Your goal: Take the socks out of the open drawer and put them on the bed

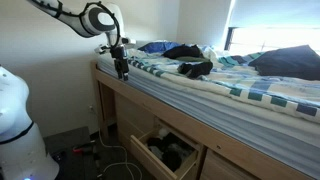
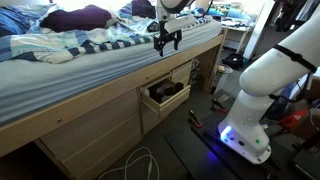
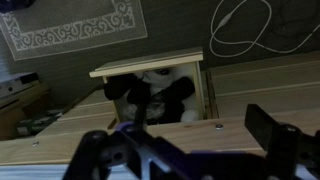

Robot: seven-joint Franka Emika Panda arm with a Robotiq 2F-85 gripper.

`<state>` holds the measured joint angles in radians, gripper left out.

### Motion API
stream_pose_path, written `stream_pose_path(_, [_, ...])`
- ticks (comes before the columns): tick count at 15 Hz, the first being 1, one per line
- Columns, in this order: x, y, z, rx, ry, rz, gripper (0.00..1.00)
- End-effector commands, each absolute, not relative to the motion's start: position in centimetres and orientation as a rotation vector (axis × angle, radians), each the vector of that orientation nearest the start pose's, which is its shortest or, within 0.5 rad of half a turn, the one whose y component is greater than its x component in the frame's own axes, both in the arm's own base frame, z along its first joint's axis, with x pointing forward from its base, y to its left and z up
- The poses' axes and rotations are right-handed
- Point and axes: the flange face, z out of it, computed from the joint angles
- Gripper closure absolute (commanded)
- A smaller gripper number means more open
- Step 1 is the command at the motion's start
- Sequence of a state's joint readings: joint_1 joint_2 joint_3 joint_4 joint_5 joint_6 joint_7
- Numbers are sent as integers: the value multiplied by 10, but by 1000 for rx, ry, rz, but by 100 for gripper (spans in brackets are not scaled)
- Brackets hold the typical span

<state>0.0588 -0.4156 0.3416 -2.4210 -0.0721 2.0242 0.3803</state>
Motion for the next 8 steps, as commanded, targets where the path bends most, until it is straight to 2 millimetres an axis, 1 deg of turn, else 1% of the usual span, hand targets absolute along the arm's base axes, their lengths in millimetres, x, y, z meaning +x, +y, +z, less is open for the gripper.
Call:
stream_pose_path(1, [390, 166, 454, -3328, -41, -114, 0])
stream_pose_path(2, [390, 166, 454, -3328, -41, -114, 0])
stream_pose_path(4, [397, 166, 445, -3311, -85, -112, 0])
stream_pose_path(6, [407, 159, 431, -3267, -104, -112, 0])
stream_pose_path(8, [418, 148, 409, -3228, -100, -88, 0])
